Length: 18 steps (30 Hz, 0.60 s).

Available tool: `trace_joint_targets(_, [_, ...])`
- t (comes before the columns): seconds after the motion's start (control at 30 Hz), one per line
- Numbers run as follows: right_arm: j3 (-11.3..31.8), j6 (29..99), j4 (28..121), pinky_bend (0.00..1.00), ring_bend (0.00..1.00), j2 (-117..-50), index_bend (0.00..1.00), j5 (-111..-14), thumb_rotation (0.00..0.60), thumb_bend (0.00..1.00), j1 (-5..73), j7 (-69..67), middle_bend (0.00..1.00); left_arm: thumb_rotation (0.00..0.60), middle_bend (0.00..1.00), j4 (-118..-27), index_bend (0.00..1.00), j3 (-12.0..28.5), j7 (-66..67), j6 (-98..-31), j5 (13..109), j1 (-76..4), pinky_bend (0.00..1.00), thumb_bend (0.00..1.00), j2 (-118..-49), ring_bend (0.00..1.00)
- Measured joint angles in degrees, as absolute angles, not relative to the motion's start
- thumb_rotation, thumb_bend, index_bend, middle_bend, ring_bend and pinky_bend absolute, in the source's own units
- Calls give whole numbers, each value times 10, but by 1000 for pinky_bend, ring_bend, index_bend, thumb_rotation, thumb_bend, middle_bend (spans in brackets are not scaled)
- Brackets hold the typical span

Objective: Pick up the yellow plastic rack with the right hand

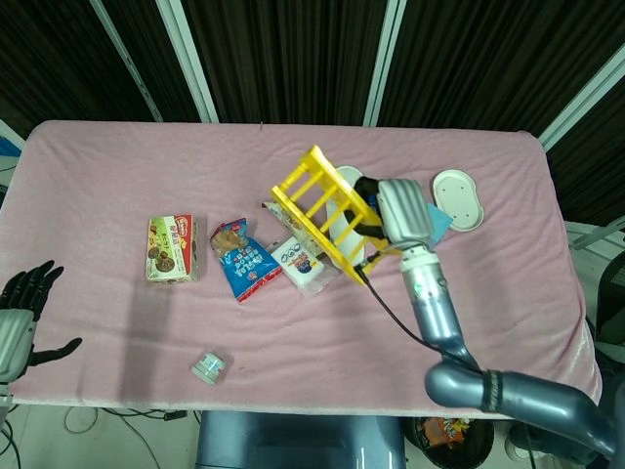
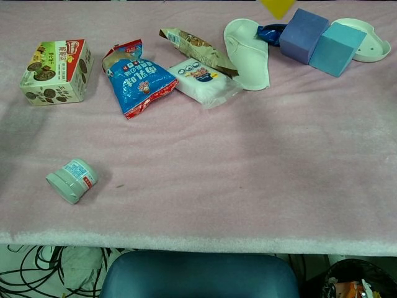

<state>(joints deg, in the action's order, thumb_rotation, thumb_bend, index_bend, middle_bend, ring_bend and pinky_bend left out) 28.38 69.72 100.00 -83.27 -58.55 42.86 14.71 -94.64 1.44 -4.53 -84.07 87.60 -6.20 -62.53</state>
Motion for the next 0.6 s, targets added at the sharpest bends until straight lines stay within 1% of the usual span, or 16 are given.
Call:
trace_joint_targets(0.07, [253,726,1056,793,767,-798,634,-617,600,389,376,126,712,600,0,-946,0,13,-45,-843,879,-61,0,0,-626,0])
trace_joint_targets(0.13, [220,750,1090,793,767,-773,634,-651,600,389,332,103,712,600,0,-945,0,13,-45,-845,881,-61,0,0,-626,0])
trace_joint_targets(0.17, [197,764,1107,793,767,-759,634,-675,600,388,307,85,712,600,0,-945,0,12,-44,-846,883,-60,0,0,-626,0])
trace_joint_targets(0.37, [92,825,1152,793,767,-709,634,-791,600,388,211,-1,711,600,0,-943,0,12,-45,-849,885,-59,0,0,-626,0])
trace_joint_targets(0.47, [56,849,1159,793,767,-694,635,-839,600,388,178,-33,712,600,0,-943,0,11,-46,-848,886,-59,0,0,-626,0])
trace_joint_targets(0.6, [31,872,1165,793,767,-679,635,-882,600,389,150,-53,712,600,0,-943,0,10,-49,-849,889,-59,0,0,-625,0])
